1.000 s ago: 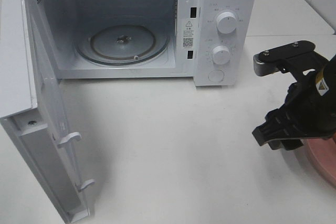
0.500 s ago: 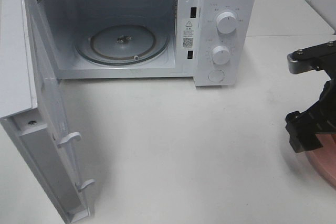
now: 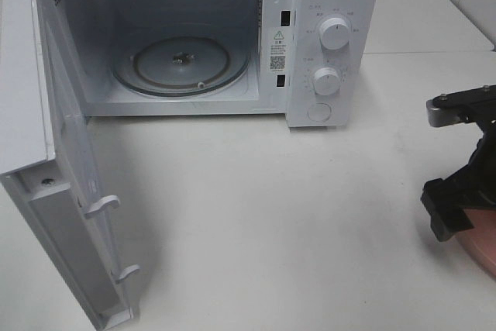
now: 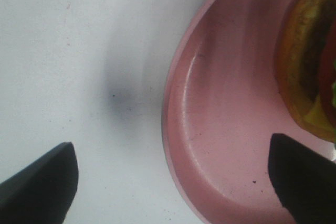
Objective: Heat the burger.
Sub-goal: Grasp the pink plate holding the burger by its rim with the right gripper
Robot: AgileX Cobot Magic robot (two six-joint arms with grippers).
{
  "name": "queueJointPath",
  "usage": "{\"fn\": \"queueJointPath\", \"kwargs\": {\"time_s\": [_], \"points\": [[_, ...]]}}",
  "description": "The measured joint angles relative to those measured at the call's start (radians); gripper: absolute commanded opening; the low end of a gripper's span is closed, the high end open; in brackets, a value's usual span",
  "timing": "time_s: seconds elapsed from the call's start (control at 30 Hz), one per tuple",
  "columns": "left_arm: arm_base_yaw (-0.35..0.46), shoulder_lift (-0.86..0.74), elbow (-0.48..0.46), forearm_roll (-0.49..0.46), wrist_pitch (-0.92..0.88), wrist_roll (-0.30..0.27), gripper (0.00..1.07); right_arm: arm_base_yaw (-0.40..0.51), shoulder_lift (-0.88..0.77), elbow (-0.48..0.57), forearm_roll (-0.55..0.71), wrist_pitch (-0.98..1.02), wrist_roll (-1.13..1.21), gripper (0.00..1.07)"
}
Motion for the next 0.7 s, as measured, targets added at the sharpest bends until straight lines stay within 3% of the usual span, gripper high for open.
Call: {"fn": "queueJointPath", "kwargs": {"time_s": [0.7], "points": [[0.000,0.000,0.000,0.000,0.000,0.000,1.00,-0.049,0.210,-0.001,0.049,-0.123,-0.048,0.87]]}}
